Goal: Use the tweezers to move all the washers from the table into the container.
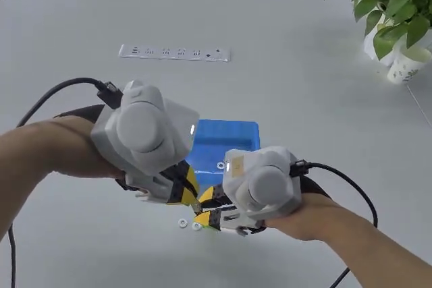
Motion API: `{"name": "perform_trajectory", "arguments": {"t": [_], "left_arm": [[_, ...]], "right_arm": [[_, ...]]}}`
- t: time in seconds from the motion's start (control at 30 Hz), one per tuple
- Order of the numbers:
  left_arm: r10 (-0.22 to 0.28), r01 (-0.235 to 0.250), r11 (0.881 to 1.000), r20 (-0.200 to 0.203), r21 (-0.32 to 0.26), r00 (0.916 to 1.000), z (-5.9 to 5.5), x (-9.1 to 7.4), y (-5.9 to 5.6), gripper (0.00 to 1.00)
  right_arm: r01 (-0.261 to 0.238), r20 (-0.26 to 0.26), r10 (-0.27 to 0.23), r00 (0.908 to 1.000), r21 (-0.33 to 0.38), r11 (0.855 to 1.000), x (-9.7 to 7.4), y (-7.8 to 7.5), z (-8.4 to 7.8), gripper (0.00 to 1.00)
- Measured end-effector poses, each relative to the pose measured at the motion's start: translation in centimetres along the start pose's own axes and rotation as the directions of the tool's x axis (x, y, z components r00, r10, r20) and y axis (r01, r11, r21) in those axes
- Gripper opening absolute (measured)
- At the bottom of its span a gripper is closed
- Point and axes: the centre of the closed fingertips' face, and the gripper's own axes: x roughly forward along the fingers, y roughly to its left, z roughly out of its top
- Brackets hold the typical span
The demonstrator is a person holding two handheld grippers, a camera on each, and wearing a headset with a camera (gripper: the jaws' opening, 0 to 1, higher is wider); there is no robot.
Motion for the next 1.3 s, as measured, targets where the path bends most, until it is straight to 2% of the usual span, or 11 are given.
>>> {"name": "perform_trajectory", "arguments": {"t": [0.33,0.8,0.9,1.3], "left_arm": [[-0.005,0.005,1.000,-0.007,-0.014,1.0000,-0.7,0.7,-0.6,0.07],[-0.016,0.015,0.999,-0.014,-0.030,0.9998,-1.2,1.4,-0.8,0.07],[-0.015,0.014,0.999,-0.002,-0.037,0.9999,-1.1,1.4,-0.8,0.07],[-0.023,0.023,0.999,0.004,-0.038,0.9997,-1.0,1.6,-0.6,0.07]], "right_arm": [[-0.023,-0.001,0.023,0.9997,0.011,1.000,1.0,0.8,-0.5,0.12],[-0.047,0.007,0.047,0.9989,0.039,0.998,1.9,1.1,-1.0,0.13],[-0.050,0.011,0.049,0.9987,0.050,0.998,2.0,1.1,-1.1,0.13],[-0.051,0.017,0.050,0.9986,0.065,0.997,1.9,1.1,-1.3,0.13]]}}
